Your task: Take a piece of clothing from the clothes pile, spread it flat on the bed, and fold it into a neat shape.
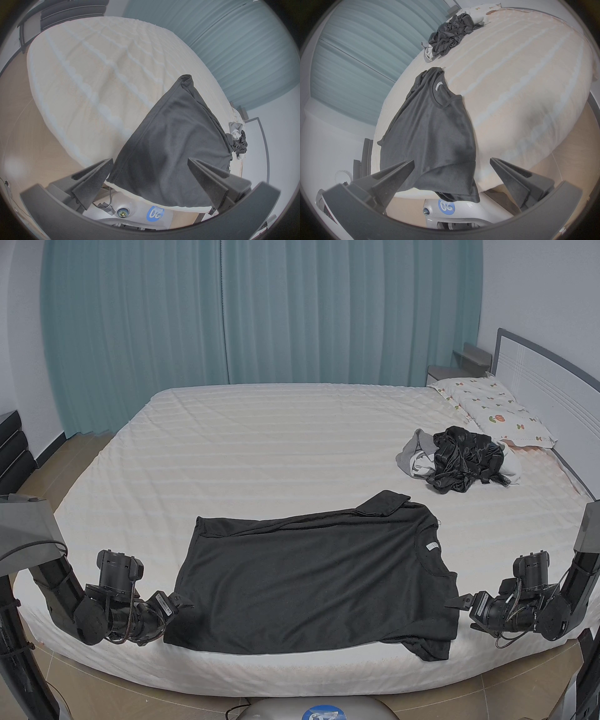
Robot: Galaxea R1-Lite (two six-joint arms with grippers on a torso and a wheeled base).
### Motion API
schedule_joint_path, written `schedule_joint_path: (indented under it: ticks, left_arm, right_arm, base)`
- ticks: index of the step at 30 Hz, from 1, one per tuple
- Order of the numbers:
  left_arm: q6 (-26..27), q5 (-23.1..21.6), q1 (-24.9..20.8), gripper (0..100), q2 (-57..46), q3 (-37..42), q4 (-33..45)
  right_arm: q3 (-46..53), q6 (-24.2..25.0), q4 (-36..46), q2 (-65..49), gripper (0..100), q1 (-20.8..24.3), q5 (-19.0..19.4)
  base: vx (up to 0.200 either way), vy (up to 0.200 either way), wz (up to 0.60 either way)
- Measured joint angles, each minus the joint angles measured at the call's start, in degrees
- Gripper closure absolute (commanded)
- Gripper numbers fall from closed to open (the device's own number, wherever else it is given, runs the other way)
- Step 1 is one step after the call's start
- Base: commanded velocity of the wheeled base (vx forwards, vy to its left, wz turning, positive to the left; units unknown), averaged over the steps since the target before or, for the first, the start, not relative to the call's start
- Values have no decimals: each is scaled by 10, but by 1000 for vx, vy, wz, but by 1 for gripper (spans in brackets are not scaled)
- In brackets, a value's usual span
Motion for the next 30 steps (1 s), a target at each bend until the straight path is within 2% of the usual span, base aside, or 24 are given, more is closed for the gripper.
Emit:
schedule_joint_path:
  ticks: [15,16,25,30]
  left_arm:
    - [3,7,-4,0,34,-7,0]
    - [4,8,-4,100,36,-9,0]
    - [31,34,-6,100,54,-18,-18]
    - [31,37,-5,100,57,-12,-37]
  right_arm:
    - [13,0,-60,21,0,4,-1]
    - [15,0,-63,23,0,5,-2]
    - [14,0,-70,47,0,18,-3]
    - [13,0,-118,72,0,35,-5]
  base:
    - [0,0,0]
    - [0,0,0]
    - [0,0,0]
    - [0,0,0]
